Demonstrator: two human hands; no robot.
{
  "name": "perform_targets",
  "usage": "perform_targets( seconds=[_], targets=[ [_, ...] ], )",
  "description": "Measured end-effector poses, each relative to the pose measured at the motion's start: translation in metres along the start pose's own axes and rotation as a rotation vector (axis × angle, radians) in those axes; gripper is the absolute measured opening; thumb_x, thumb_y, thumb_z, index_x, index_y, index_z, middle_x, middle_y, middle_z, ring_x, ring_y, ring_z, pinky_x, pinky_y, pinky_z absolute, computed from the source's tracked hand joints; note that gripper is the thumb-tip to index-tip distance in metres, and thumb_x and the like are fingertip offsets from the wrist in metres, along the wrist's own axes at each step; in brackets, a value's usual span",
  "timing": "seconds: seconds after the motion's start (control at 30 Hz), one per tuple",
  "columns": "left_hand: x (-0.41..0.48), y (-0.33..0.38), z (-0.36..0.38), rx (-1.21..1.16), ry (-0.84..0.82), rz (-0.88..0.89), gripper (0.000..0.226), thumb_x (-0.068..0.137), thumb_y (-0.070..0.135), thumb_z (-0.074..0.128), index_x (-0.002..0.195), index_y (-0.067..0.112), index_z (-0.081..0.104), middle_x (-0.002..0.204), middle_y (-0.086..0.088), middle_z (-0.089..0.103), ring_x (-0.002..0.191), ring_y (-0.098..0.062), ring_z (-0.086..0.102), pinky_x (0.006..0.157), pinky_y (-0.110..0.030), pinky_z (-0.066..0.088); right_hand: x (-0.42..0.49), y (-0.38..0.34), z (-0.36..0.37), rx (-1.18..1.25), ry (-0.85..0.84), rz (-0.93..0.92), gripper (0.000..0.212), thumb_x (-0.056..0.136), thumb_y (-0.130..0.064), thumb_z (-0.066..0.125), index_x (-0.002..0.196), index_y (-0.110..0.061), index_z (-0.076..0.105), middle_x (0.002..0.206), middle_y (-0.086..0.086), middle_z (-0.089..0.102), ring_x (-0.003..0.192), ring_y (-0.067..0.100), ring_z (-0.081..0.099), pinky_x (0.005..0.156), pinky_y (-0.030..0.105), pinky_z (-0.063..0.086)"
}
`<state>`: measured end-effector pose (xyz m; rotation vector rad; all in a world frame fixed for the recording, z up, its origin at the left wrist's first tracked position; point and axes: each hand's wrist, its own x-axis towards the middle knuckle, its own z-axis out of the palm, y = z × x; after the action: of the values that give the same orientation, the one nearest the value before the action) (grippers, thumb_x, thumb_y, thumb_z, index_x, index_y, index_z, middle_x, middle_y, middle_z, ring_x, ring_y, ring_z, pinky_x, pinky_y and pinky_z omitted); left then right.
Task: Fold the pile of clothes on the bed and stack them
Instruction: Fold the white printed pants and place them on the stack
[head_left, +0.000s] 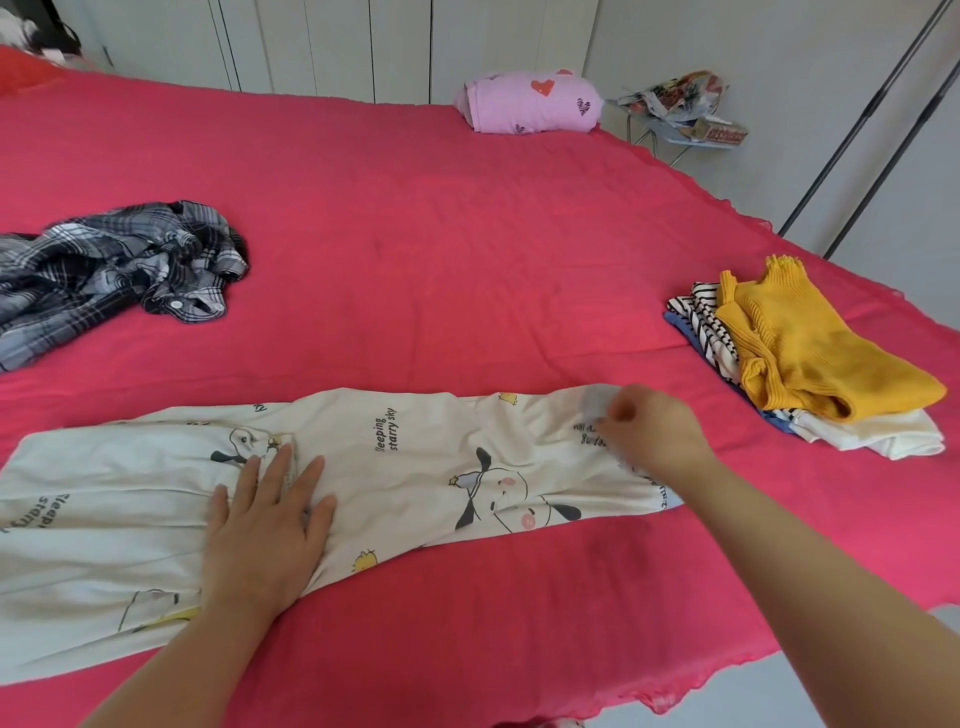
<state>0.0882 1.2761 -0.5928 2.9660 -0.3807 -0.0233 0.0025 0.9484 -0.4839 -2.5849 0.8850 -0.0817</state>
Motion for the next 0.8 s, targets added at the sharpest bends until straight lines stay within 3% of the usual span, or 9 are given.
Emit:
perform_targets(
  seconds=[0.07,0.17,0.23,0.3,0.43,0.5,0.63,0.7,0.8],
  targets=[
    [0.0,0.0,-0.001,-0.003,-0.004,0.0,0.056,0.093,0.055,0.008,0.147,0.04,0.013,0.158,0.007,0.001,0.146,-0.018,-0.002,0.117,-0.042,0.001,0.012,-0.004,-0.019,0.216,0.021,0.058,0.012,0.085,-0.019,0.055,0.073,-0.014,0.055,0.069,0.005,0.056,0.075,0.024,0.052,0.067,0.03,0.04],
    [0.0,0.0,0.0,-0.013,-0.007,0.003,0.055,0.093,0.055,0.009,0.147,0.04,0.013,0.158,0.007,0.002,0.146,-0.018,-0.002,0.117,-0.042,0.001,0.03,-0.005,-0.044,0.124,-0.05,0.079,0.03,0.089,-0.014,0.05,0.059,-0.011,0.044,0.063,0.008,0.047,0.069,0.023,0.047,0.057,0.028,0.036],
    [0.0,-0.001,0.0,-0.019,-0.001,0.004,0.056,0.093,0.055,0.008,0.146,0.04,0.014,0.158,0.006,0.003,0.146,-0.018,-0.001,0.117,-0.042,0.002,0.036,-0.005,-0.059,0.127,-0.079,0.098,0.031,0.092,-0.013,0.049,0.062,-0.013,0.043,0.065,0.005,0.044,0.061,0.021,0.043,0.053,0.025,0.033],
    [0.001,-0.001,0.0,-0.024,0.003,0.006,0.056,0.093,0.055,0.008,0.147,0.04,0.014,0.158,0.006,0.002,0.146,-0.018,-0.001,0.117,-0.042,0.001,0.043,0.0,-0.071,0.317,-0.082,0.119,0.03,0.092,-0.006,0.05,0.064,-0.013,0.044,0.065,0.004,0.042,0.057,0.016,0.038,0.053,0.026,0.033],
    [0.001,-0.001,0.001,-0.036,0.018,0.007,0.071,0.081,0.062,-0.001,0.146,0.04,0.02,0.158,0.006,0.007,0.146,-0.019,0.002,0.116,-0.043,0.003,0.051,0.001,-0.083,0.771,-0.07,0.163,0.022,0.088,0.01,0.048,0.087,-0.011,0.052,0.079,0.006,0.05,0.07,0.016,0.049,0.063,0.029,0.041],
    [0.001,-0.001,0.001,-0.037,0.016,0.01,0.08,0.074,0.063,-0.007,0.145,0.04,0.022,0.158,0.006,0.009,0.146,-0.019,0.004,0.116,-0.043,0.004,0.05,-0.005,-0.089,0.922,-0.014,0.071,0.032,0.087,0.013,0.046,0.107,-0.012,0.05,0.081,0.004,0.053,0.072,0.013,0.053,0.064,0.025,0.045],
    [0.0,0.0,-0.001,-0.038,0.009,0.011,0.071,0.08,0.06,0.0,0.146,0.04,0.019,0.158,0.006,0.006,0.146,-0.019,0.001,0.116,-0.043,0.002,0.035,0.008,-0.092,1.092,0.011,-0.099,0.042,0.085,0.016,0.042,0.107,-0.017,0.053,0.086,-0.001,0.06,0.075,0.009,0.06,0.061,0.015,0.052],
    [-0.001,0.001,-0.002,-0.033,0.004,0.005,0.061,0.089,0.057,0.006,0.146,0.04,0.017,0.158,0.007,0.004,0.146,-0.018,-0.001,0.116,-0.043,0.001,0.026,0.035,-0.077,0.994,-0.095,0.007,0.043,0.079,0.014,0.045,0.113,-0.01,0.055,0.083,0.002,0.059,0.072,0.012,0.059,0.057,0.019,0.051],
    [-0.001,0.002,-0.003,-0.033,-0.005,0.005,0.053,0.095,0.053,0.018,0.146,0.04,0.015,0.158,0.007,0.0,0.146,-0.018,-0.003,0.116,-0.042,0.0,0.01,0.078,-0.037,0.28,-0.343,0.183,0.041,0.073,0.006,0.055,0.113,0.001,0.059,0.082,0.009,0.061,0.075,0.019,0.053,0.065,0.026,0.041]
  ],
)
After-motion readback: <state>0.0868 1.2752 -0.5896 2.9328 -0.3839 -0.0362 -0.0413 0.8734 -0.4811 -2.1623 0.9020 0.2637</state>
